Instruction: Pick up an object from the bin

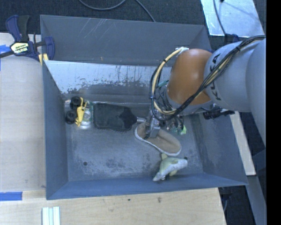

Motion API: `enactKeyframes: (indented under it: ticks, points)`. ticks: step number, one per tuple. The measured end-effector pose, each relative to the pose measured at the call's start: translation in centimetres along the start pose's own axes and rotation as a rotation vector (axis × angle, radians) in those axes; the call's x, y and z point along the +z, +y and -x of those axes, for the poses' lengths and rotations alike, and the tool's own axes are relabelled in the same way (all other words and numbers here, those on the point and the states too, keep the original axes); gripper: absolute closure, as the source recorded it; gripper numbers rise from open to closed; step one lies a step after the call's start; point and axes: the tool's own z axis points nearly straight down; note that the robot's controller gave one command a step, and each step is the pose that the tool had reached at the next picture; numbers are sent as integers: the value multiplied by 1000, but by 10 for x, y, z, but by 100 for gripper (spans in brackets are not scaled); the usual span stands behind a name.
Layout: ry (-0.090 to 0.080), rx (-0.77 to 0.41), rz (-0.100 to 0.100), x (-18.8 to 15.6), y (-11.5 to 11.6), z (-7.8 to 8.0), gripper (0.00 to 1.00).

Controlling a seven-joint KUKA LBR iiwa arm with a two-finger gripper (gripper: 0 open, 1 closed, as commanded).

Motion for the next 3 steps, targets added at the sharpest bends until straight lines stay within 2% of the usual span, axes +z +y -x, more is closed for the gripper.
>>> enactKeyframes:
  ticks: [1, 2, 3]
  points:
    - [-2, -31, 0, -113, 0, 1, 100]
    - [-2, -31, 0, -113, 0, 1, 100]
    - [-5, -55, 1, -238, -6, -1, 100]
